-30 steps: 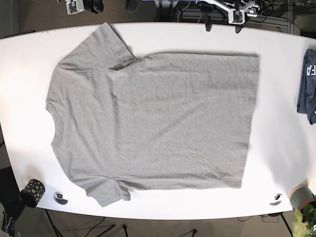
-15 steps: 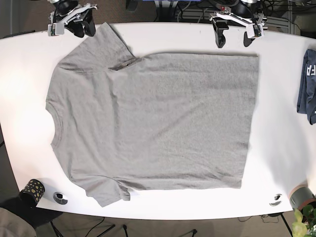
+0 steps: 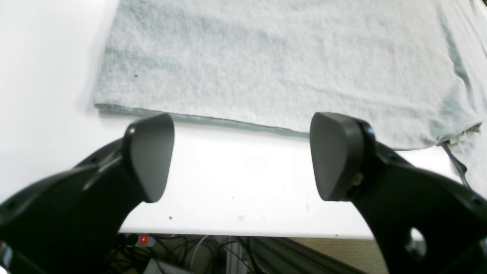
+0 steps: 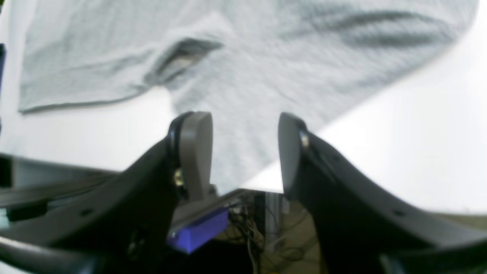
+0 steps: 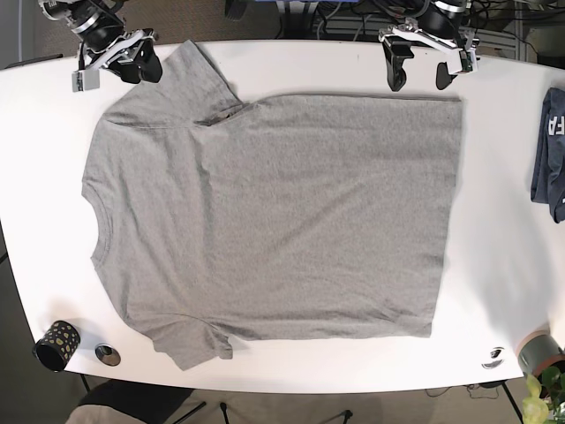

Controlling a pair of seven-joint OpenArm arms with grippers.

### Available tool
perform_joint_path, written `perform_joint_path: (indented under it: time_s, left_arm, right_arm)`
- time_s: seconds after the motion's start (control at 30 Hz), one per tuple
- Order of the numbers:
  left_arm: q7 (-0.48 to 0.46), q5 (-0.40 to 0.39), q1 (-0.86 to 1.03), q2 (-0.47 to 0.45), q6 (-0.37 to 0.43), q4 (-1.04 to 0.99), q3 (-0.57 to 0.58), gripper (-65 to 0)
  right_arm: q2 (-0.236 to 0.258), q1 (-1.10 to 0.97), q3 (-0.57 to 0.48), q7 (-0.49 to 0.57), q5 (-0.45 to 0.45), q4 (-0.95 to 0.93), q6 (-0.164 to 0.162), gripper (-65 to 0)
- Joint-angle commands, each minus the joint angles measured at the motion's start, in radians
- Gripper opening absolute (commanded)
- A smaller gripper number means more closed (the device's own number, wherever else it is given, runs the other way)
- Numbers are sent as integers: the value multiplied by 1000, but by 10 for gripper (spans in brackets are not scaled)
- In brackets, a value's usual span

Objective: Fold the T-shirt properly
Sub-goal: 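Lower both grippers toward the grey shirt's hem corners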

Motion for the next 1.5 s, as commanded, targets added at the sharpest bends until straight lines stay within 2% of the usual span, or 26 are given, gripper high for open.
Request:
perform_joint_path:
  time_s: [0.0, 0.1, 0.2, 0.37, 0.63, 0.93, 1.03, 1.13, 1.3, 1.47]
  left_arm:
    - [-23, -2, 11, -3, -5, 15, -3, -129]
    - [-23, -2, 11, 0, -5, 15, -3, -129]
    - [-23, -3, 11, -1, -5, 5, -3, -129]
    - [-23, 0, 11, -1, -5, 1, -3, -129]
    - [-23, 0, 9, -1, -5, 1, -3, -129]
    - [-23, 0, 9, -1, -5, -4, -1, -129]
    - [-23, 0, 9, -1, -5, -4, -1, -129]
    - [-23, 0, 9, -3, -5, -5, -1, -131]
    - [-21, 0, 9, -3, -5, -5, -1, -131]
    - [-21, -3, 9, -3, -5, -5, -1, -131]
  right_arm:
    - [-19, 29, 62, -80, 16, -18, 6, -374]
    - [-36, 80, 126, -178, 16, -66, 8, -374]
    - [-41, 113, 140, -234, 14, -96, 44, -377]
    - [-45, 120, 134, -243, 14, -112, 66, -379]
    - [-45, 120, 92, -244, 16, -211, 66, -380]
    - [-48, 121, 57, -244, 14, -215, 66, -380]
    - [-70, 138, 55, -244, 10, -216, 66, -380]
    - [-71, 147, 54, -244, 10, -216, 66, -380]
    - [-73, 153, -17, -240, 8, -218, 58, -380]
    - [-76, 161, -26, -240, 8, -218, 58, -382]
